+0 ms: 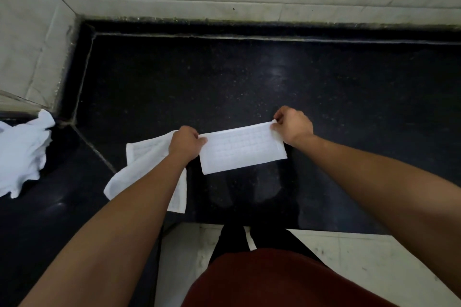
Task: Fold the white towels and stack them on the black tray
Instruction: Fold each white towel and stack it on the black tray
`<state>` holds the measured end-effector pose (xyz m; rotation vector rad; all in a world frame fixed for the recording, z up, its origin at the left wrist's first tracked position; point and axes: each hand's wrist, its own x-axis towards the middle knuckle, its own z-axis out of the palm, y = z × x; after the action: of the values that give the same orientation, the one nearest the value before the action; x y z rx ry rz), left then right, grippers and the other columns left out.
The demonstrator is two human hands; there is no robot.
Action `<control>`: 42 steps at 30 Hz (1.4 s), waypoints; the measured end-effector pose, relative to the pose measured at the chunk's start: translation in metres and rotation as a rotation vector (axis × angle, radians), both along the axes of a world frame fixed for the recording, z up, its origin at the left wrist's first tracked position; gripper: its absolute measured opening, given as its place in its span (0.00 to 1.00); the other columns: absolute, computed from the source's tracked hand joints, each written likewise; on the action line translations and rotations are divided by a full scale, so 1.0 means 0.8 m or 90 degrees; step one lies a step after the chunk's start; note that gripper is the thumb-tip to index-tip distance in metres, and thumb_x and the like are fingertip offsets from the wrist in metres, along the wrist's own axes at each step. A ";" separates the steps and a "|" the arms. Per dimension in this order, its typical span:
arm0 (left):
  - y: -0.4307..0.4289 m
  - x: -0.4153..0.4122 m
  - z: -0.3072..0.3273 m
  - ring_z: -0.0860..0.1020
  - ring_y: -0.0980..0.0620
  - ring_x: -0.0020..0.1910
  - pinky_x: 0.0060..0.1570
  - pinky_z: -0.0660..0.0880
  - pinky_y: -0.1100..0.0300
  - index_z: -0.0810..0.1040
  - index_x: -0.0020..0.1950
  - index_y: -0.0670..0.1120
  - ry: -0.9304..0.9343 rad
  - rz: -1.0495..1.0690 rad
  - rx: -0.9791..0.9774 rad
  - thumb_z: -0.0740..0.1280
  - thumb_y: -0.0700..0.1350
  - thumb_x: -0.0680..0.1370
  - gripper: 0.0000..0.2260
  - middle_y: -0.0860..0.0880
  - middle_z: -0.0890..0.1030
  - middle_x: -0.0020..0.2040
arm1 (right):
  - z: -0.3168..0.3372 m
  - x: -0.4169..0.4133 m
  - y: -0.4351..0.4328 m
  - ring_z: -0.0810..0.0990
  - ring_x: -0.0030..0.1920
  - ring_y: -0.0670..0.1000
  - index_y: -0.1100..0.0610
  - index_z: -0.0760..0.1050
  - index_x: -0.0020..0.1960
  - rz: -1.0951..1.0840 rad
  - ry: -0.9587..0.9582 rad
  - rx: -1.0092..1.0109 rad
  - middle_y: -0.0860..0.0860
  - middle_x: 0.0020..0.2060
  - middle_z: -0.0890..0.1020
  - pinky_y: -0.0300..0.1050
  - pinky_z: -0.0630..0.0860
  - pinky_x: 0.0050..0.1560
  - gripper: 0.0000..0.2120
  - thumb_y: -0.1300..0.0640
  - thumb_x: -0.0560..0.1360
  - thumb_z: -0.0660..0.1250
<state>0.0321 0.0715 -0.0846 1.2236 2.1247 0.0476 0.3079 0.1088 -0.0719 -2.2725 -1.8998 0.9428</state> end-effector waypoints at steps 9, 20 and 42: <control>-0.003 0.013 0.015 0.78 0.48 0.47 0.45 0.76 0.54 0.76 0.50 0.47 0.143 -0.113 0.095 0.67 0.49 0.78 0.06 0.48 0.77 0.48 | 0.013 -0.005 -0.007 0.77 0.54 0.55 0.52 0.74 0.59 0.119 -0.084 0.081 0.52 0.55 0.77 0.50 0.75 0.51 0.11 0.53 0.77 0.63; -0.083 0.015 0.009 0.75 0.55 0.40 0.44 0.76 0.60 0.76 0.48 0.47 0.097 -0.357 0.055 0.63 0.47 0.79 0.04 0.51 0.78 0.47 | -0.002 0.025 -0.079 0.82 0.44 0.51 0.53 0.80 0.44 0.050 0.053 -0.077 0.49 0.42 0.84 0.48 0.79 0.48 0.02 0.56 0.72 0.69; -0.079 -0.001 0.015 0.60 0.48 0.73 0.70 0.59 0.53 0.68 0.72 0.49 0.157 -0.494 0.093 0.64 0.49 0.79 0.22 0.50 0.60 0.76 | 0.032 -0.003 -0.022 0.79 0.37 0.53 0.59 0.74 0.38 -0.180 0.094 -0.203 0.54 0.39 0.81 0.43 0.72 0.35 0.10 0.53 0.68 0.72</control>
<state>0.0312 0.0083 -0.0726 2.1511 1.7154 -0.3076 0.3054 0.0909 -0.0460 -2.4649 -1.4049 1.4041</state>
